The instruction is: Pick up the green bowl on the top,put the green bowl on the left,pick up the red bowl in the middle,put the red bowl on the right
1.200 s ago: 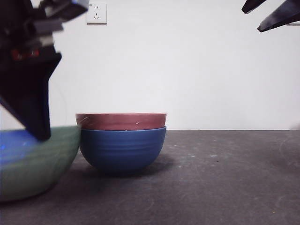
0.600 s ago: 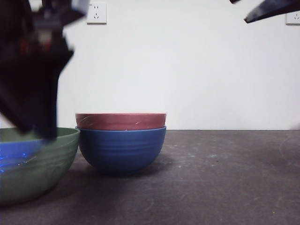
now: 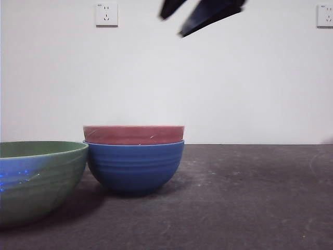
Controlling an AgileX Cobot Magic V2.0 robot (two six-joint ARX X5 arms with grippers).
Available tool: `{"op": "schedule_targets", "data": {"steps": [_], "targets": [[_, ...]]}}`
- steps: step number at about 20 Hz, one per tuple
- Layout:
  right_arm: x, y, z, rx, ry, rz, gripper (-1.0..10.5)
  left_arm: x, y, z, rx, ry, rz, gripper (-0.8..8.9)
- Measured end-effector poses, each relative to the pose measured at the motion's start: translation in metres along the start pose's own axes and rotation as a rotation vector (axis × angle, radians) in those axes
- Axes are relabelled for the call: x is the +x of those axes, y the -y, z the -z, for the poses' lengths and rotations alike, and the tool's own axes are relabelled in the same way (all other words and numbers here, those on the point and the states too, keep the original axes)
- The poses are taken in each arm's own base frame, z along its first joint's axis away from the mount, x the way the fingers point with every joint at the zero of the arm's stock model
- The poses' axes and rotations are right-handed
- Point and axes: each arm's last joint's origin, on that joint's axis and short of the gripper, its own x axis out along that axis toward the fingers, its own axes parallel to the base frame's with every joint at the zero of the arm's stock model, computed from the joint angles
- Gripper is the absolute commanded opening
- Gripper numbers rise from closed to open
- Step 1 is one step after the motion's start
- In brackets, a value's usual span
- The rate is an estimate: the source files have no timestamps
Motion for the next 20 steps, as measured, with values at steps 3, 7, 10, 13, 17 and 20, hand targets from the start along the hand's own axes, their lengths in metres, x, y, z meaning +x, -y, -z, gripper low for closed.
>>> {"op": "schedule_targets", "data": {"steps": [3, 7, 10, 13, 17, 20], "targets": [[0.037, -0.014, -0.01, -0.071, -0.069, -0.062, 2.5, -0.015, -0.024, 0.016, -0.081, -0.03, -0.128, 3.45], [0.086, -0.028, -0.003, -0.13, -0.17, -0.118, 2.5, -0.025, -0.032, 0.027, -0.136, -0.058, -0.108, 3.45], [0.115, -0.03, 0.004, -0.15, -0.237, -0.101, 2.5, -0.022, -0.032, 0.027, -0.133, -0.086, -0.09, 3.45], [0.138, -0.028, 0.012, -0.145, -0.286, -0.109, 2.2, -0.022, -0.032, 0.028, -0.131, -0.096, -0.081, 3.45], [0.15, -0.025, 0.017, -0.144, -0.303, -0.108, 1.1, -0.023, -0.031, 0.03, -0.129, -0.109, -0.081, 3.45], [0.15, -0.025, 0.016, -0.146, -0.297, -0.106, 0.2, -0.023, -0.031, 0.032, -0.125, -0.13, -0.08, 3.45]]}}
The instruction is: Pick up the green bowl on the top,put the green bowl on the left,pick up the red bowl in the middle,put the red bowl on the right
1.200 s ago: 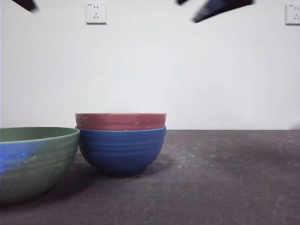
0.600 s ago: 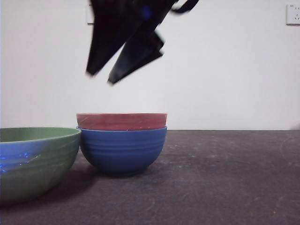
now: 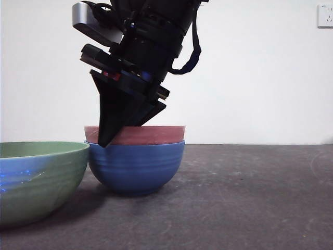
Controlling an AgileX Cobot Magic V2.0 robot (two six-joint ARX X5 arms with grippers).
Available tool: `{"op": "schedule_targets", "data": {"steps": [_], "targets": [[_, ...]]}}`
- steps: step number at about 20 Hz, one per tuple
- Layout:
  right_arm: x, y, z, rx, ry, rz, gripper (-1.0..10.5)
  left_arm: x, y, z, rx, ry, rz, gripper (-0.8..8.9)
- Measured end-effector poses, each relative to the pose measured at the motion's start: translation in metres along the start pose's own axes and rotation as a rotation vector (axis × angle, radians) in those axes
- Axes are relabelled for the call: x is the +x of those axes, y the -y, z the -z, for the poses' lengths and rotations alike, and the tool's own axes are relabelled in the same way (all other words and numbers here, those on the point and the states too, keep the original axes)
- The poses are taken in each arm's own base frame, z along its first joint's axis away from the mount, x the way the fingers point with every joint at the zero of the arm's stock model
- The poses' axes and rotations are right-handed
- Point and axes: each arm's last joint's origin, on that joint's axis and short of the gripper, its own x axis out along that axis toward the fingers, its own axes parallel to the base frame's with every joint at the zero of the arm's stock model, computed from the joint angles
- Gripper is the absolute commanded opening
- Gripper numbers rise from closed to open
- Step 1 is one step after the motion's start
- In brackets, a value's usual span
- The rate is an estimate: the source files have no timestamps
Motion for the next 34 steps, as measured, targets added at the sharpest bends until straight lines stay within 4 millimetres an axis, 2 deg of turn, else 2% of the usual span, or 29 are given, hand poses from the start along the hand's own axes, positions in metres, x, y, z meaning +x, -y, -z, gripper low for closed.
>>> {"op": "schedule_targets", "data": {"steps": [1, 16, 18, 21, 24, 27, 29, 32, 34], "targets": [[0.0, 0.0, 0.0, -0.003, 0.0, 0.003, -0.1, 0.0, 0.0, 0.0, 0.0, 0.0, 0.0, 3.45], [-0.009, -0.001, -0.005, -0.049, 0.024, 0.064, -0.1, 0.0, 0.0, -0.004, -0.008, 0.041, 0.003, 3.45], [-0.023, -0.003, -0.007, -0.054, 0.052, 0.074, -0.1, 0.0, 0.0, -0.006, -0.012, 0.06, 0.004, 3.45], [-0.06, -0.009, -0.01, -0.069, 0.139, 0.139, -0.1, 0.0, 0.0, -0.008, -0.018, 0.085, 0.005, 3.44], [-0.087, -0.013, -0.01, -0.073, 0.192, 0.215, -0.1, -0.001, 0.001, -0.011, -0.024, 0.116, 0.007, 3.44], [-0.107, -0.013, -0.005, -0.047, 0.166, 0.383, -0.1, -0.001, 0.001, -0.012, -0.026, 0.126, 0.008, 3.44], [-0.124, -0.012, 0.005, 0.007, 0.116, 0.492, -0.1, -0.001, 0.001, -0.013, -0.026, 0.128, 0.008, 3.44], [-0.152, -0.005, 0.029, 0.134, 0.046, 0.526, -0.1, -0.001, 0.001, -0.013, -0.026, 0.128, 0.008, 3.44], [-0.161, 0.004, 0.048, 0.233, 0.022, 0.55, -0.1, -0.001, 0.001, -0.013, -0.026, 0.128, 0.008, 3.45]]}}
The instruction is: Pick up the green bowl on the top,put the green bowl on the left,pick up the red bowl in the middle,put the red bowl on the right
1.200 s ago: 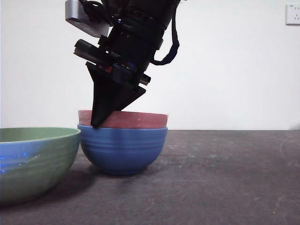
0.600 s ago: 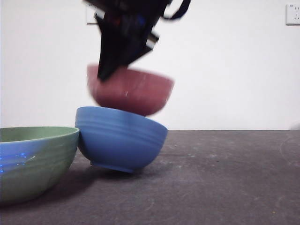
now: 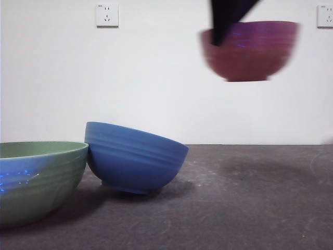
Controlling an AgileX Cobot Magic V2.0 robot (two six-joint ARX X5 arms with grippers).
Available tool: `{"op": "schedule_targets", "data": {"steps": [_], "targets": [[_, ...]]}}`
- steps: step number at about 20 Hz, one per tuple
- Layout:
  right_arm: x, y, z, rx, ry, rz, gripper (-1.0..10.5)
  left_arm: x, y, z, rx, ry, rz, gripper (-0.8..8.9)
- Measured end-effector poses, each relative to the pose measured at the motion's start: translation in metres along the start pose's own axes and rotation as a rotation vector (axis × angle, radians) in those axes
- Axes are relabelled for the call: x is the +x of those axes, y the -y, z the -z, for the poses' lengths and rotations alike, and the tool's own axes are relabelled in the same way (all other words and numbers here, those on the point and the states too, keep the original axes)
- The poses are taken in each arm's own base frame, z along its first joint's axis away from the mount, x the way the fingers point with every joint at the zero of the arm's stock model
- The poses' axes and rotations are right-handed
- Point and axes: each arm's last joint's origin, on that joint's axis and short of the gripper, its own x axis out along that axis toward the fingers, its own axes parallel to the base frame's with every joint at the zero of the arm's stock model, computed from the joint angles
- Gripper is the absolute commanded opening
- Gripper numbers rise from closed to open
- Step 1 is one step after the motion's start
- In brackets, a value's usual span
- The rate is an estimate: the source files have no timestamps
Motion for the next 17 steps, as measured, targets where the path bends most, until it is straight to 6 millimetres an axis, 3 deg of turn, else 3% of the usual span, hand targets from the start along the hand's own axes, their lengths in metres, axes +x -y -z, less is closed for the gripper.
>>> {"op": "schedule_targets", "data": {"steps": [3, 8, 12, 15, 17], "targets": [[0.021, 0.005, 0.032, 0.09, -0.089, 0.02, -0.1, 0.0, 0.0, 0.0, 0.0, 0.0, 0.0, 3.44], [0.069, -0.016, 0.063, 0.156, -0.101, -0.086, -0.1, 0.0, 0.0, 0.0, -0.001, 0.004, 0.0, 3.44], [0.098, -0.026, 0.074, 0.174, -0.149, -0.097, -0.1, 0.0, 0.0, 0.0, -0.001, 0.003, 0.0, 3.44], [0.108, -0.03, 0.074, 0.179, -0.164, -0.159, 0.1, 0.0, 0.0, 0.0, -0.001, 0.003, 0.008, 3.44], [0.108, -0.031, 0.073, 0.184, -0.157, -0.187, 1.9, 0.0, 0.001, -0.001, -0.001, 0.004, 0.036, 3.44]]}}
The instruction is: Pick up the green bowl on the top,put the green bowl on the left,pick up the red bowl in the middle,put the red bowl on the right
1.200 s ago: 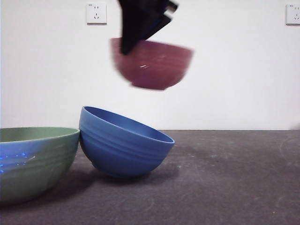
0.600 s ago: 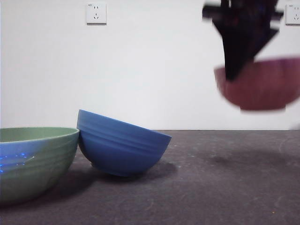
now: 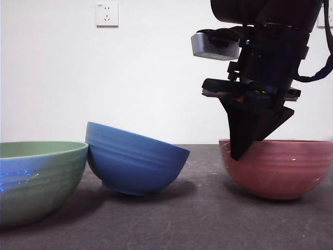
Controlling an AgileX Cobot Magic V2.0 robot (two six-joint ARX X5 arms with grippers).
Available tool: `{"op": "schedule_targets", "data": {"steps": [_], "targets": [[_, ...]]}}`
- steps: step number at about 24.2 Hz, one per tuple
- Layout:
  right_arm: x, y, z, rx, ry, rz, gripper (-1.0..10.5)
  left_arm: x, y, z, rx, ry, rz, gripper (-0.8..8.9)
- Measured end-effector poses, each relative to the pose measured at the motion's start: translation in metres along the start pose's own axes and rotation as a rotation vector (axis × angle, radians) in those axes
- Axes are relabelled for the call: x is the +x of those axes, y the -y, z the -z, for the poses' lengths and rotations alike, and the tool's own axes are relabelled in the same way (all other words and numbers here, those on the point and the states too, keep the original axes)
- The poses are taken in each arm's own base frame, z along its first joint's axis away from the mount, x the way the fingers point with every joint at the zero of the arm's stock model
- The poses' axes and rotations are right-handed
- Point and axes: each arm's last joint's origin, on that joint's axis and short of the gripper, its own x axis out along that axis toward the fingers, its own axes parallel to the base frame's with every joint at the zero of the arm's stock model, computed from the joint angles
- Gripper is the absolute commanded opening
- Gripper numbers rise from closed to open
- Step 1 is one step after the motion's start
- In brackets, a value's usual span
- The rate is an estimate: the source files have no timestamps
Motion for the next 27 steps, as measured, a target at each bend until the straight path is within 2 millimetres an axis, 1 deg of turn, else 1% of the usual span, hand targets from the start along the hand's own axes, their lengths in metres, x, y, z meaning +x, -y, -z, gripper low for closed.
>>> {"op": "schedule_targets", "data": {"steps": [1, 3, 4, 5, 7, 8, 9, 10, 11, 12, 14, 15, 16, 17, 18, 21, 24, 27], "targets": [[0.0, 0.0, -0.001, 0.002, 0.007, -0.004, 2.5, 0.0, 0.0, -0.001, -0.002, 0.009, 0.01, 3.44], [-0.001, 0.0, -0.003, 0.006, 0.029, -0.005, 2.6, 0.0, 0.001, -0.004, -0.007, 0.041, 0.024, 3.44], [-0.005, 0.002, -0.004, 0.013, 0.059, -0.003, 2.5, 0.0, 0.001, -0.006, -0.009, 0.058, 0.04, 3.44], [-0.016, 0.003, -0.006, 0.021, 0.117, -0.001, 2.5, 0.0, 0.002, -0.008, -0.011, 0.075, 0.063, 3.44], [-0.051, 0.007, -0.011, 0.039, 0.315, 0.006, 2.5, -0.001, 0.004, -0.014, -0.015, 0.134, 0.118, 3.41], [-0.071, 0.012, -0.012, 0.053, 0.424, 0.015, 2.5, -0.002, 0.005, -0.017, -0.014, 0.167, 0.143, 3.21], [-0.091, 0.016, -0.011, 0.065, 0.52, 0.026, 2.4, -0.002, 0.005, -0.02, -0.005, 0.201, 0.166, 1.99], [-0.109, 0.022, -0.007, 0.076, 0.601, 0.045, 1.8, -0.003, 0.006, -0.023, 0.007, 0.23, 0.189, 0.21], [-0.126, 0.028, -0.001, 0.088, 0.667, 0.071, 0.7, -0.004, 0.007, -0.025, 0.017, 0.251, 0.207, -0.03], [-0.142, 0.034, 0.006, 0.097, 0.721, 0.099, -0.3, -0.004, 0.007, -0.026, 0.025, 0.27, 0.219, -0.08], [-0.169, 0.044, 0.023, 0.13, 0.804, 0.158, -0.1, -0.004, 0.007, -0.029, 0.031, 0.301, 0.22, -0.08], [-0.179, 0.047, 0.032, 0.149, 0.831, 0.186, -0.1, -0.003, 0.007, -0.03, 0.03, 0.328, 0.213, -0.08], [-0.188, 0.05, 0.041, 0.165, 0.867, 0.215, -0.1, 0.0, 0.007, -0.027, 0.027, 0.339, 0.199, -0.08], [-0.193, 0.052, 0.051, 0.179, 0.896, 0.242, -0.1, 0.006, 0.007, -0.02, 0.025, 0.328, 0.184, -0.08], [-0.193, 0.052, 0.059, 0.189, 0.906, 0.257, -0.1, 0.011, 0.008, -0.013, 0.025, 0.318, 0.178, -0.08], [-0.185, 0.05, 0.084, 0.209, 0.912, 0.289, -0.1, 0.026, 0.009, 0.008, 0.026, 0.306, 0.175, -0.08], [-0.172, 0.046, 0.105, 0.231, 0.925, 0.327, -0.1, 0.039, 0.01, 0.029, 0.023, 0.337, 0.176, -0.08], [-0.167, 0.043, 0.117, 0.25, 0.943, 0.335, -0.1, 0.047, 0.01, 0.045, 0.021, 0.367, 0.18, -0.07]]}}
